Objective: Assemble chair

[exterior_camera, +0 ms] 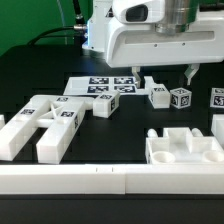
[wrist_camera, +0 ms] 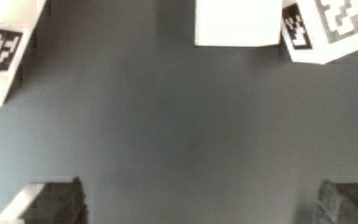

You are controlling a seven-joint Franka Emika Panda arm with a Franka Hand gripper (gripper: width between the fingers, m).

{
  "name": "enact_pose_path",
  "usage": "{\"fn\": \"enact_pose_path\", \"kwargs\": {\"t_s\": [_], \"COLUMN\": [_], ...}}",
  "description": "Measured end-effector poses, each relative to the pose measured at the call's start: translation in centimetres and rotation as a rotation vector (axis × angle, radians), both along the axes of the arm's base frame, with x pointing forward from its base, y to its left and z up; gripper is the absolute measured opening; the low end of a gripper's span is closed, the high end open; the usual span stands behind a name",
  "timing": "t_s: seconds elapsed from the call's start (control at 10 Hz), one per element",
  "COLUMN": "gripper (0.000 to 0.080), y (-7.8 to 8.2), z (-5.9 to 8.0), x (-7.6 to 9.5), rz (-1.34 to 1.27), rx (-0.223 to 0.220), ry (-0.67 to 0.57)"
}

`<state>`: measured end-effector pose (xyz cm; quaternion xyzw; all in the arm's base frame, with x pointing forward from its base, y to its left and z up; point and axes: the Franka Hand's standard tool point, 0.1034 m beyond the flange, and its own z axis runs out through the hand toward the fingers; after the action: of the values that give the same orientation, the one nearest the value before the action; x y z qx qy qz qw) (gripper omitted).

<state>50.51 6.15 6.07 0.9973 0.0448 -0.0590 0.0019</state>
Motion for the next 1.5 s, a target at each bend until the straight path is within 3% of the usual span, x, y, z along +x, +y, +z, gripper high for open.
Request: {"fn": "enact_pose_path", "kwargs": {"t_s": [0.4, 1.0, 1.3, 1.5], "gripper": [0.0649, 0.0649, 0.0649, 0.0649], "y": [-1.2, -1.1, -0.8, 0.2], "z": [-0.5, -1.6, -2.3, -2.9], "x": [-1.3, -2.2, -2.0, -2.4], "rz": [-0.018, -0.013, -0.004, 0.019], "rx": [-0.03, -0.074, -0.074, -0.067], "ry": [0.241, 0.652, 0.676, 0.681]}}
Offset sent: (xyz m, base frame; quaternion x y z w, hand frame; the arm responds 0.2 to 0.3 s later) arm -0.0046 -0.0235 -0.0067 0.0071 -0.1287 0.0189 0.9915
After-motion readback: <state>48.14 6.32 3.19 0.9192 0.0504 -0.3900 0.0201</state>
